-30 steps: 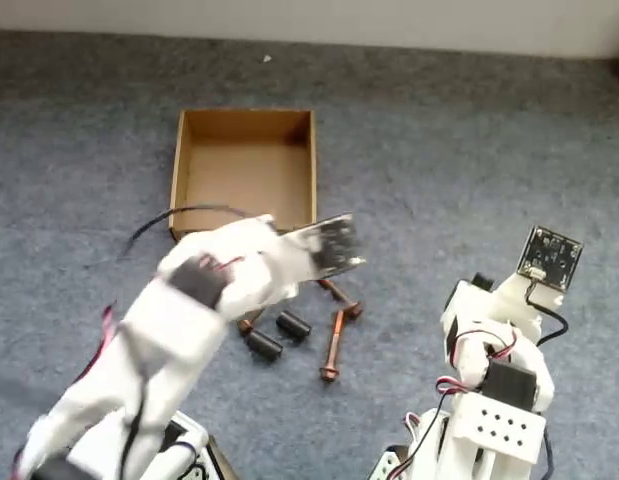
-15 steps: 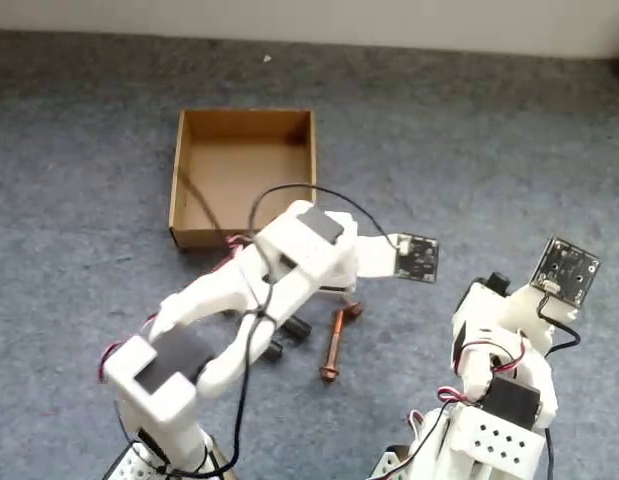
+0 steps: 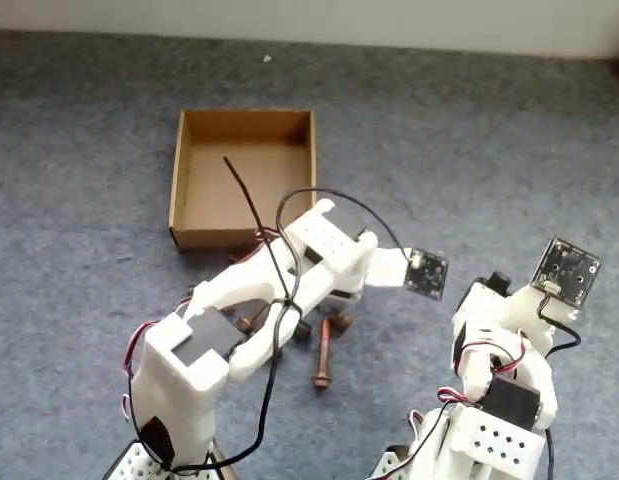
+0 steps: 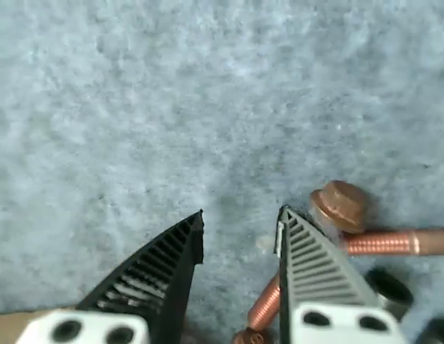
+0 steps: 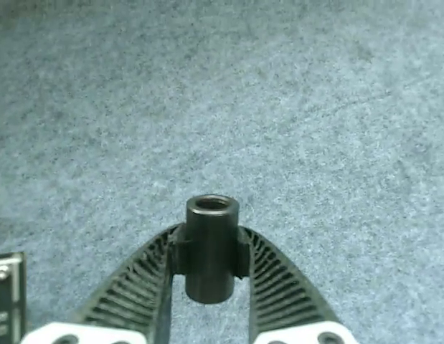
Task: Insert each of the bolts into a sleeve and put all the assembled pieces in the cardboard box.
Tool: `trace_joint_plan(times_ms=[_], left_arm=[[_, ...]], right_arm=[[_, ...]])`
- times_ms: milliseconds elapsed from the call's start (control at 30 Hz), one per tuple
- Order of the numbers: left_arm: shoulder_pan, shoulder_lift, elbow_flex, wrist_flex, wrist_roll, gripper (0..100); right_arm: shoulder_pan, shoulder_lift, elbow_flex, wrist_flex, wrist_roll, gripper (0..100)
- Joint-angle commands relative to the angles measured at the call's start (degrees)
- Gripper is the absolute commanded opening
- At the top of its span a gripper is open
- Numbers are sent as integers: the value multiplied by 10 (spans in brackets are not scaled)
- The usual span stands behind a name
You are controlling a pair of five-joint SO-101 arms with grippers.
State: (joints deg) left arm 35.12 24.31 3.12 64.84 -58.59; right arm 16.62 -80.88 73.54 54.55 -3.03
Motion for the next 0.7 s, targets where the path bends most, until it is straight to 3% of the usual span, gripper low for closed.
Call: trace_joint_plan(times_ms=[0,167,367,667], left_arm=[[4,-26,-12,18,-3,195],[-7,-89,-5,23,-2,195],[-3,-119,-5,85,-2,195],[3,-114,64,55,-6,195]], right_arm=[[3,-8,-6,-9,-6,5],[2,-8,-6,-9,-5,5],[2,-8,-6,-8,-4,5],[2,-10,12,-11,-2,5]])
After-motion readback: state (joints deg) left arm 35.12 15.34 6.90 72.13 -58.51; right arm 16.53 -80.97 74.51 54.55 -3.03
